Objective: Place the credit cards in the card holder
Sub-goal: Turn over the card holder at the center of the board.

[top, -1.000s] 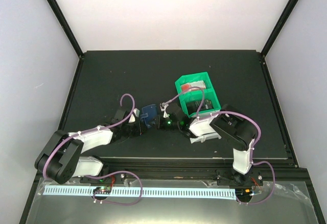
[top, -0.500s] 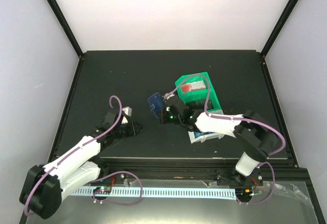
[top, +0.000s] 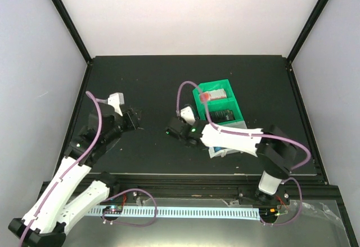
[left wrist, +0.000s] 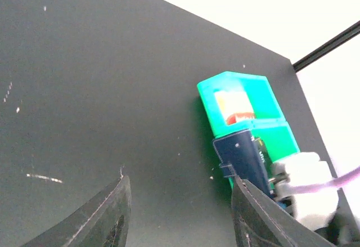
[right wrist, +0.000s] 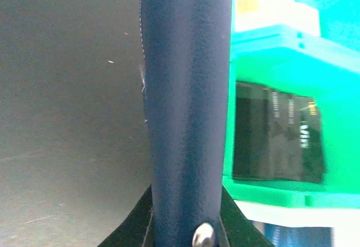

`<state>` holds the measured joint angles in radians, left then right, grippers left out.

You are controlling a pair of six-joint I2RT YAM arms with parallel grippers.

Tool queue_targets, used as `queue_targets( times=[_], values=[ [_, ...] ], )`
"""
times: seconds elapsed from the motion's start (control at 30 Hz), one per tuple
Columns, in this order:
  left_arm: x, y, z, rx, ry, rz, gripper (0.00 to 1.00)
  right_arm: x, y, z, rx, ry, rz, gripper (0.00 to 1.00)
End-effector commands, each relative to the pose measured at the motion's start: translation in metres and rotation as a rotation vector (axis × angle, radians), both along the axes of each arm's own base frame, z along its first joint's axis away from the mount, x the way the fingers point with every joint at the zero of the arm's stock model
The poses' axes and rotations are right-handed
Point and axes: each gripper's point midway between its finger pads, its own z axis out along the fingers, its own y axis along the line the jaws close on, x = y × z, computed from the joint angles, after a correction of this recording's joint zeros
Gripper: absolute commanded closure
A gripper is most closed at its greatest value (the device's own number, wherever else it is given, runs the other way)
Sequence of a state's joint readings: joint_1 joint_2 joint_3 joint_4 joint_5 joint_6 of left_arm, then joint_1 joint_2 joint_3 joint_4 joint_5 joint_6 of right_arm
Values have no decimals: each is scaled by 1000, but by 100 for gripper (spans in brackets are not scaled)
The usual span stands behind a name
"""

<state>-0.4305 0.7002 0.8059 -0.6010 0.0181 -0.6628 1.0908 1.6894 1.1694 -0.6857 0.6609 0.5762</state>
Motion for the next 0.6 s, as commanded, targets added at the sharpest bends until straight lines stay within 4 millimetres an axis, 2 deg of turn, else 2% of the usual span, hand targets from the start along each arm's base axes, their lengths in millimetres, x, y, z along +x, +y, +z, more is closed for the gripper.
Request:
queue_targets(
  times=[0.0,0.13,0.3,0.37,0.43,0.5,0.57],
  values=[
    [-1,14,27,93,-47,8,49,-2,-28,7,-357,-128,-49,98],
    [-2,24,58,153,-92,16,48,-14,0,-14,-452,-125,27,98],
    [-8,28,76,151,-124,17,48,-31,29,-44,-504,-77,102,96],
    [-10,28,81,147,-132,12,48,-42,40,-58,-477,-10,155,85],
    [-11,28,84,147,-134,5,46,-56,54,-68,-384,67,213,64],
    [-12,29,86,148,-134,4,45,-68,69,-69,-259,123,270,52],
    [-13,30,87,150,-137,7,44,-76,82,-63,-156,156,316,44]
  ],
)
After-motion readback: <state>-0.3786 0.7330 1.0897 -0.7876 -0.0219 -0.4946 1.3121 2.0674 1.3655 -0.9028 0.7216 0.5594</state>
